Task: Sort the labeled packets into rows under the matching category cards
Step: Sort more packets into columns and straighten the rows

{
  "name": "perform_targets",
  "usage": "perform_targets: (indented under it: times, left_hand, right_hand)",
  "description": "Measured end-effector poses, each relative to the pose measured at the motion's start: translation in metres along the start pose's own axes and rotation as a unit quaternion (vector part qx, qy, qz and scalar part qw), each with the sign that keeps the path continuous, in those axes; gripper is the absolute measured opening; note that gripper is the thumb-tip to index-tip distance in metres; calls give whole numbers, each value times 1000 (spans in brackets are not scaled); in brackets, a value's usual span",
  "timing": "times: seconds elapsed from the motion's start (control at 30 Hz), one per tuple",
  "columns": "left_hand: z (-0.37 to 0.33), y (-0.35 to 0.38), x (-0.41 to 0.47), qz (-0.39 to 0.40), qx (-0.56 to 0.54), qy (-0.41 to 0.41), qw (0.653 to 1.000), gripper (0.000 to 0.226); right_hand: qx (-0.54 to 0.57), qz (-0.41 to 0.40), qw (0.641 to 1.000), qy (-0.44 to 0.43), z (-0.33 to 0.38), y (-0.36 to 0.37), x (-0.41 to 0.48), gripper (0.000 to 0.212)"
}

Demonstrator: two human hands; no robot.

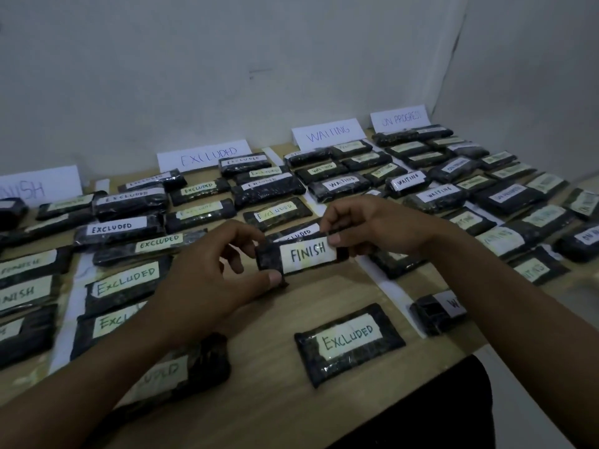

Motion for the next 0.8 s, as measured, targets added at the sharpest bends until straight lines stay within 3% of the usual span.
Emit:
perform_targets:
  times: [0.07,0.2,0.33,0.4,0.6,0.7,0.8]
  left_hand:
    - [0,-2,2,-4,-79,-41,996,41]
    - [-1,-7,4,-30,-176,-76,981,19]
    - [8,-32,2,-105,-237,-131,957,8]
    - [12,-50,-4,-139,-256,-153,944,9]
    - [16,-108,-57,-266,-238,-121,926,24]
    - [23,-143,-108,-372,-219,-104,896,35]
    - [35,-174,-171,-484,-147,-100,857,25]
  right_hand:
    - [43,-17,999,-8,4,1,-4,7]
    - [49,-68,996,-21,12,8,-5,7]
    - [-17,-234,972,-1,20,19,-5,6]
    - [-73,-259,963,-7,28,34,-3,5]
    - [-232,-164,951,-121,69,109,25,23]
    - [-307,-98,924,-208,95,148,36,41]
    - [-378,-21,885,-270,114,189,46,62]
Point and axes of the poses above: each hand's wrist, its own x-axis towards the middle knuckle, its own y-axis out of the palm, z = x × y, the point moved 2 cm from there along x, towards the middle knuckle, and after that the axes turned 5 degrees about -x, right-handed, at the moved point
